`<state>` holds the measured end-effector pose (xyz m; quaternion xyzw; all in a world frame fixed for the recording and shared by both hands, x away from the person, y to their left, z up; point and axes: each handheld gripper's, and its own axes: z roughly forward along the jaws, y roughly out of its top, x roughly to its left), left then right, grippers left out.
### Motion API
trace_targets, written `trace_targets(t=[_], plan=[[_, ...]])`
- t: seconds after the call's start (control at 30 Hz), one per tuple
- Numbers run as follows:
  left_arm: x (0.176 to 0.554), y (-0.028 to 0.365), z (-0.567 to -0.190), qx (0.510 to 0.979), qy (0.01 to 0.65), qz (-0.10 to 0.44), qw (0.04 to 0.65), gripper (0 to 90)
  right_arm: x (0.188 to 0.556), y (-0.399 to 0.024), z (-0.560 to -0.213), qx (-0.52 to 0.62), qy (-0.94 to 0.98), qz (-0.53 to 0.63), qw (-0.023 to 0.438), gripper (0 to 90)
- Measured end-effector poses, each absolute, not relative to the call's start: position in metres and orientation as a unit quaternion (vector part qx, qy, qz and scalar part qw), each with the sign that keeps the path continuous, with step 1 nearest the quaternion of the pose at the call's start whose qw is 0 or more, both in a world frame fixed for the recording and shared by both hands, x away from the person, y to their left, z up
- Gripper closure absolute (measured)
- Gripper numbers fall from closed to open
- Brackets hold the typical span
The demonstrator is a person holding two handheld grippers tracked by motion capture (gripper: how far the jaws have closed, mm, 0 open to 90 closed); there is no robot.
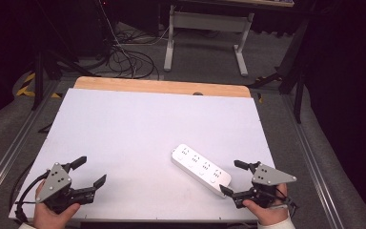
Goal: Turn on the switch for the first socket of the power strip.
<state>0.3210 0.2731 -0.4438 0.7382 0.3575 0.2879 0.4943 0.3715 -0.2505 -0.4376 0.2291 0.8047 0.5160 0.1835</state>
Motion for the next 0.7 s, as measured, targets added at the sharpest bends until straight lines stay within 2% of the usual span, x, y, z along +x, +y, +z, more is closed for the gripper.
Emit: trace_targets(t=[0.7], plan=[[0.3198,0.2713,-0.4435,0.741,0.353,0.301,0.485,17.2,0.3712,-0.254,-0.4342,0.227,0.801,0.521,0.19,10.4]])
